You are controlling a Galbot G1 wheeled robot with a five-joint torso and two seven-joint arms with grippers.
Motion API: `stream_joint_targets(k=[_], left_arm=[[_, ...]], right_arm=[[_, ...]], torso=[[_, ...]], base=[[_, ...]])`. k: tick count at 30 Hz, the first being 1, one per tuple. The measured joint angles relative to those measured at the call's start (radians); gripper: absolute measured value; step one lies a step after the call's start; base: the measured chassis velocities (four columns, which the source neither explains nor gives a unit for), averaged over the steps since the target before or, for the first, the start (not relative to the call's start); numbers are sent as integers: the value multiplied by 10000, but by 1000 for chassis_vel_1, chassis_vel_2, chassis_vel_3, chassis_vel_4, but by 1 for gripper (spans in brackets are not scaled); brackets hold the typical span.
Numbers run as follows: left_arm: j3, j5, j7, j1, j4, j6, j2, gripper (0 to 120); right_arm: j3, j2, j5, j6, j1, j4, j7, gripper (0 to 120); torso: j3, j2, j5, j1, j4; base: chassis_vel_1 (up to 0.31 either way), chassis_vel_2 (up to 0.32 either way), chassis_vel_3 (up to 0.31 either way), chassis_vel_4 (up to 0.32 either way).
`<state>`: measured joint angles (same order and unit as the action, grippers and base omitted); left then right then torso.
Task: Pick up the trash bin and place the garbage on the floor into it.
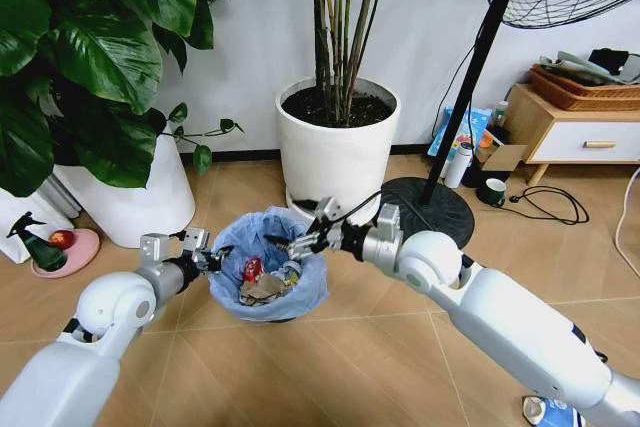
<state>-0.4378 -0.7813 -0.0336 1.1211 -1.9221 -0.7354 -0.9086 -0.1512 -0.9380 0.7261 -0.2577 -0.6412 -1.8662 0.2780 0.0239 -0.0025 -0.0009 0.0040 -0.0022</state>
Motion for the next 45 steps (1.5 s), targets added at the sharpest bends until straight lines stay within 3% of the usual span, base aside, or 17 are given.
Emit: stream_joint_targets(k=[7,10,17,24,35,45], left_arm=[[-96,7,-17,56,-14,0,-52,0],[-189,17,-45,120,-36,0,-51,0],[-394,45,-68,267,-60,0,-91,0],[-689,100,-86,581,-218,0,-125,0],[-1673,291,-71,1874,-890,0,-159,0],[-1790,457,-35,2315,-1150,0,-264,0]], right_arm=[[1176,-4,-59,-392,-471,74,-1384,100],[2022,14,-269,-573,-1351,-107,-2498,100],[3559,-229,-939,-713,-3371,-853,-3734,100],[4036,-771,-1632,-661,-4350,-1330,-4879,100],[5055,-1759,-2850,-360,-5866,-1962,-4699,100],[6435,-1858,-3213,-137,-7139,-2364,-4160,100]], torso=[[0,0,0,0,0],[0,0,0,0,0],[0,0,1,0,-3],[-1,0,-1,0,-1],[-1,1,1,-1,0],[-1,1,0,-1,-1]], base=[[0,0,0,0],[0,0,0,0],[0,0,0,0],[0,0,0,0],[0,0,0,0],[0,0,0,0]])
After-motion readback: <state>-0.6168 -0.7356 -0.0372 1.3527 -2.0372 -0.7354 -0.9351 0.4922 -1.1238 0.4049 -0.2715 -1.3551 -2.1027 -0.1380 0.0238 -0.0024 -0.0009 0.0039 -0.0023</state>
